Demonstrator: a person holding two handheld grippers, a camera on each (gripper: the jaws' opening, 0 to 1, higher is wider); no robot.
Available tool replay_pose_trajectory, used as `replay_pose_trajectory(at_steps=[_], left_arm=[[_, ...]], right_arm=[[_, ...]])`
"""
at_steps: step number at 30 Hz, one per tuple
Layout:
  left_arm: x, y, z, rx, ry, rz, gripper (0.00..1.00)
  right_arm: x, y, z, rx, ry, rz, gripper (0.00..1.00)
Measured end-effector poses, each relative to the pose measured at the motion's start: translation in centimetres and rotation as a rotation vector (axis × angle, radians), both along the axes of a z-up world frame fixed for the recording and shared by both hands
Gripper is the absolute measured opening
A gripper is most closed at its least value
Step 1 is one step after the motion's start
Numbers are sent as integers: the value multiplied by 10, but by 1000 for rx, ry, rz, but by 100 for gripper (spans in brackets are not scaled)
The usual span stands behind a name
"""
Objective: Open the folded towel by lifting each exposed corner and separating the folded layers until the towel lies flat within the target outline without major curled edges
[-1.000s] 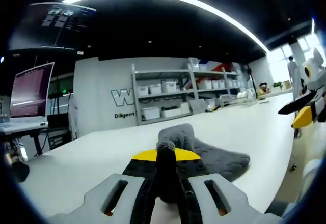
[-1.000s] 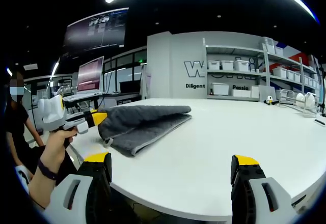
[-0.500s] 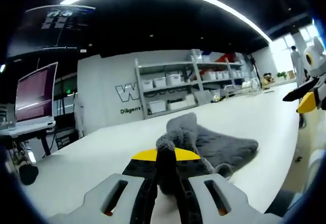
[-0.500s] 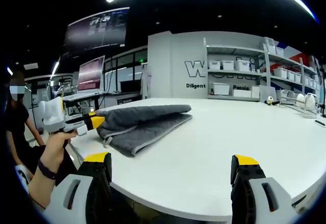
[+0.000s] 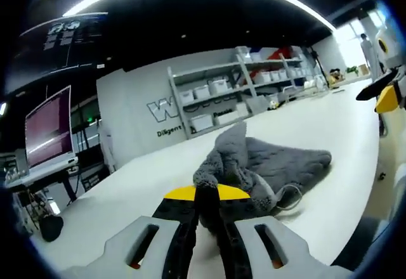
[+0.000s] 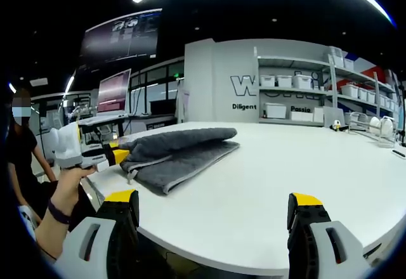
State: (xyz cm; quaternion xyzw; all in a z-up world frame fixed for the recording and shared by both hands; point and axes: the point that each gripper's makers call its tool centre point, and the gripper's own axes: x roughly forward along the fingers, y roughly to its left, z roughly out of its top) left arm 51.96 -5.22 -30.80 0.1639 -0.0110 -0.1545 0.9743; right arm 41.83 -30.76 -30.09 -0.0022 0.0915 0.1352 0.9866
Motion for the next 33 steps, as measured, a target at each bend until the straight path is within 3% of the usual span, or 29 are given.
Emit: replay_pose_trajectory(at_steps=[9,20,33], left_arm=[[2,4,-8,59,28,23,8],[2,8,-15,31,73,15,7],[2,8,-17,25,84,8,7]], right_arm=[[0,0,1,0,-1,1,99],[1,2,2,-4,0,7,99],[1,6,3,-13,0,16,99]])
